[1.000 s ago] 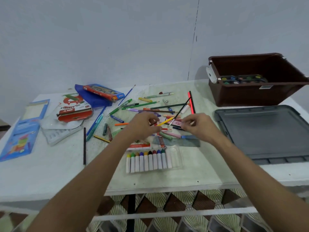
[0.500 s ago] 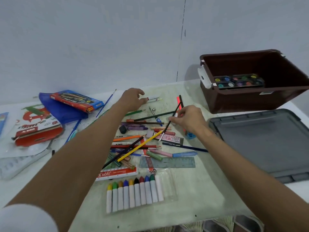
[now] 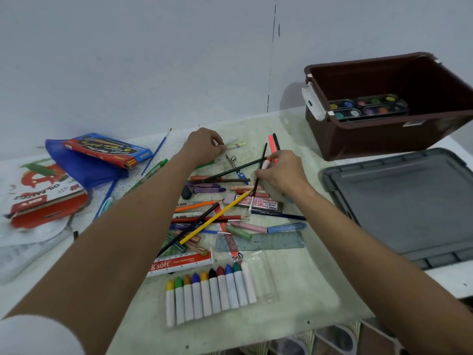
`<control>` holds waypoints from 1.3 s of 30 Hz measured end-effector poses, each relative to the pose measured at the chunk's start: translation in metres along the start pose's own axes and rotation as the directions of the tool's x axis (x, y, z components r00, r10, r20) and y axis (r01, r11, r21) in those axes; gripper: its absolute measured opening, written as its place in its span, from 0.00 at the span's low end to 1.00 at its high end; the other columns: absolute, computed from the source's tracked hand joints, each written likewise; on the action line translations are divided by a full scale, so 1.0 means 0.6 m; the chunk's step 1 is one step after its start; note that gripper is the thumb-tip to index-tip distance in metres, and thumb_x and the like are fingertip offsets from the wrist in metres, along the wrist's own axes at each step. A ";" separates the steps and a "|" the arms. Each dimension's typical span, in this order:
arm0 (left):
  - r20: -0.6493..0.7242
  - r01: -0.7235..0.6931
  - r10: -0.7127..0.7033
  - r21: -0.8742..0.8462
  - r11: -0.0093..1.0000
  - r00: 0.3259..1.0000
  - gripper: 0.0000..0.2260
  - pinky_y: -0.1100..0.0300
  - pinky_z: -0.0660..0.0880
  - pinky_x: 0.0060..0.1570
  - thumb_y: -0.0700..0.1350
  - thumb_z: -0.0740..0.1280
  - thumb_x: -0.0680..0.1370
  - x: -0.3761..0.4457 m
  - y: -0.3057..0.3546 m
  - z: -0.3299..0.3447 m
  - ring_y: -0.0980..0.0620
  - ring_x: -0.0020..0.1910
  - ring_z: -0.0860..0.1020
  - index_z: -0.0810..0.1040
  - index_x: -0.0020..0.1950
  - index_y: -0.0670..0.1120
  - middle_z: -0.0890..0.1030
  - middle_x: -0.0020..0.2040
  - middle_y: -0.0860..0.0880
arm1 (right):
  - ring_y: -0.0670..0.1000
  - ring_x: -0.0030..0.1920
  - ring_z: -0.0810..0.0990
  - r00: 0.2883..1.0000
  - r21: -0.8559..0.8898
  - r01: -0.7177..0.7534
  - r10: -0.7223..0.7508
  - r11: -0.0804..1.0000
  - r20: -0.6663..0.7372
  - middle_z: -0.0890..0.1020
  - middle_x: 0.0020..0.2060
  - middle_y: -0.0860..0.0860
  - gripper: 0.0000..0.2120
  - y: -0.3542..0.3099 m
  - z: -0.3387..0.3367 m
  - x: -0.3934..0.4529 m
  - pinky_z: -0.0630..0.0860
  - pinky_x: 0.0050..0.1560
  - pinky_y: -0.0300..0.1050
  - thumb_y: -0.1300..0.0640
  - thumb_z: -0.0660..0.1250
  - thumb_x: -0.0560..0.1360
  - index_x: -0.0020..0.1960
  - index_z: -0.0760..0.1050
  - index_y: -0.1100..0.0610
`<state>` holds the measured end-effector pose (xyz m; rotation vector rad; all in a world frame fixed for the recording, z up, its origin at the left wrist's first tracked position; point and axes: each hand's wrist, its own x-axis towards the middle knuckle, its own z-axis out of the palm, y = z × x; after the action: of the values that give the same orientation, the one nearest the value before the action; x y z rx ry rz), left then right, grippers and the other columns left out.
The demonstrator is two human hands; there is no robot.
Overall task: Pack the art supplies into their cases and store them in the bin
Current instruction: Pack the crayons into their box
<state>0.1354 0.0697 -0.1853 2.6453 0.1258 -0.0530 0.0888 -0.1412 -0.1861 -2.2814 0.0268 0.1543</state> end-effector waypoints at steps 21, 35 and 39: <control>-0.189 -0.045 -0.039 -0.419 0.907 0.981 0.06 0.65 0.76 0.45 0.48 0.73 0.73 -0.181 -0.008 -0.020 0.60 0.41 0.81 0.84 0.47 0.48 0.83 0.43 0.52 | 0.54 0.43 0.81 0.990 0.015 0.104 -0.102 0.994 -0.093 0.84 0.40 0.57 0.10 -0.022 0.001 -0.062 0.79 0.45 0.46 0.56 0.71 0.73 0.47 0.82 0.62; -0.033 0.118 -0.186 -0.662 0.740 0.982 0.08 0.57 0.80 0.34 0.42 0.70 0.76 -0.417 0.079 0.011 0.54 0.30 0.79 0.82 0.53 0.42 0.82 0.34 0.50 | 0.43 0.28 0.71 0.923 0.045 0.267 -0.269 0.963 0.277 0.78 0.30 0.48 0.07 0.026 -0.066 -0.265 0.68 0.30 0.36 0.52 0.71 0.73 0.38 0.81 0.53; 0.061 0.193 -0.188 -0.492 0.849 0.980 0.09 0.62 0.74 0.26 0.47 0.72 0.74 -0.457 0.097 0.051 0.56 0.24 0.77 0.81 0.52 0.46 0.82 0.33 0.47 | 0.52 0.34 0.80 0.913 -0.022 0.231 -0.209 0.973 0.350 0.82 0.34 0.55 0.09 0.065 -0.054 -0.286 0.80 0.41 0.51 0.51 0.73 0.72 0.43 0.84 0.57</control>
<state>-0.1321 -0.0176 -0.1687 2.1071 0.3512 -0.0883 -0.0806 -0.1967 -0.1736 -2.2694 -0.4230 0.4405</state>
